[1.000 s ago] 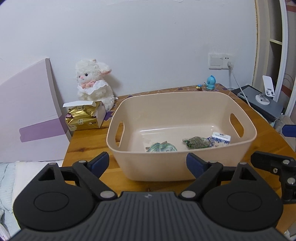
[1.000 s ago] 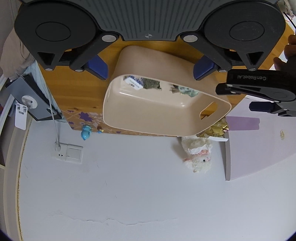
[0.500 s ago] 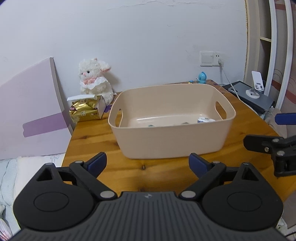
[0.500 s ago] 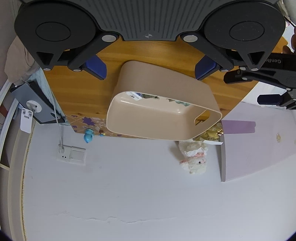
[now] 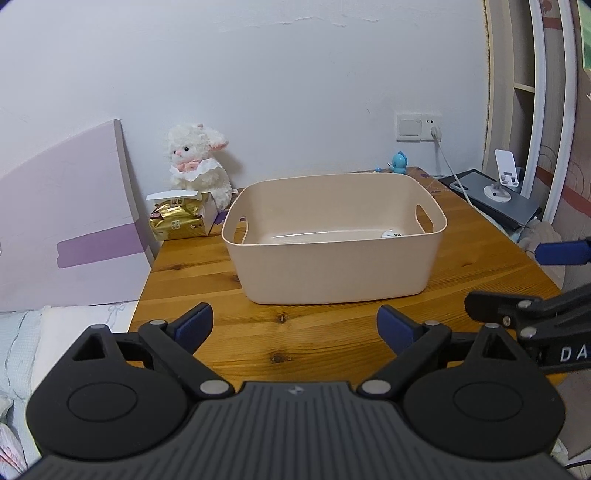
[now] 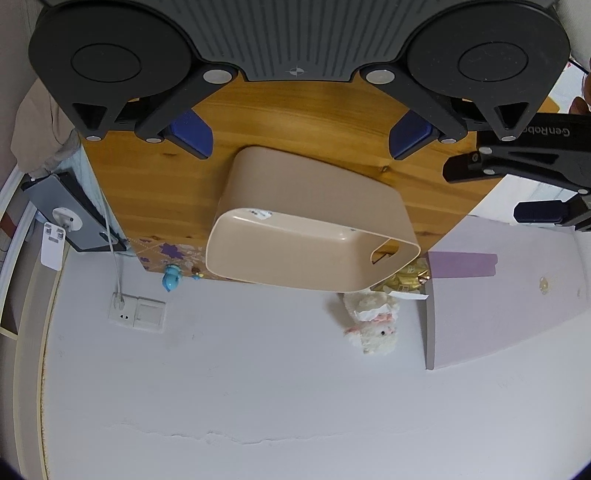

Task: Organize objects

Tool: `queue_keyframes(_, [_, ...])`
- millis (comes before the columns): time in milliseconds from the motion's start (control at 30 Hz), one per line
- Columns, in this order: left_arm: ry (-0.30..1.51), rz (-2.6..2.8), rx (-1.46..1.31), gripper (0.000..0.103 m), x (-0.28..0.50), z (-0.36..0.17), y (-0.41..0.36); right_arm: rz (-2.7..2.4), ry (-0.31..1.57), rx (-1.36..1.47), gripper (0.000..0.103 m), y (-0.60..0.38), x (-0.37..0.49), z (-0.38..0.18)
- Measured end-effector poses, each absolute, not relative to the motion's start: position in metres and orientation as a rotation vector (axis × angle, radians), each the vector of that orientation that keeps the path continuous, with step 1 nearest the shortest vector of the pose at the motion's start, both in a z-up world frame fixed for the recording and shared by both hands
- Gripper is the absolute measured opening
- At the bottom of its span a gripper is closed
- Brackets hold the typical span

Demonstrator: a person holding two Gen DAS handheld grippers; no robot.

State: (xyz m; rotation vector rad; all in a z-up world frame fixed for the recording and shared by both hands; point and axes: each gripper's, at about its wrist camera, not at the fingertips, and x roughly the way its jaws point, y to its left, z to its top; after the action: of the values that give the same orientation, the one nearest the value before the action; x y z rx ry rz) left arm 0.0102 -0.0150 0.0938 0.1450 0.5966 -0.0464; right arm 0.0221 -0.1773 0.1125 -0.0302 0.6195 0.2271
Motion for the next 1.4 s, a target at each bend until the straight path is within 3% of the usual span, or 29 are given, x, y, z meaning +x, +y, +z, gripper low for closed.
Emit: queue_keyframes(1400, [0.609, -0.003, 0.106, 0.096, -0.006, 0.095, -0.011, 0.216, 0.639, 0.011, 0.103, -0.182, 0.012, 0.11])
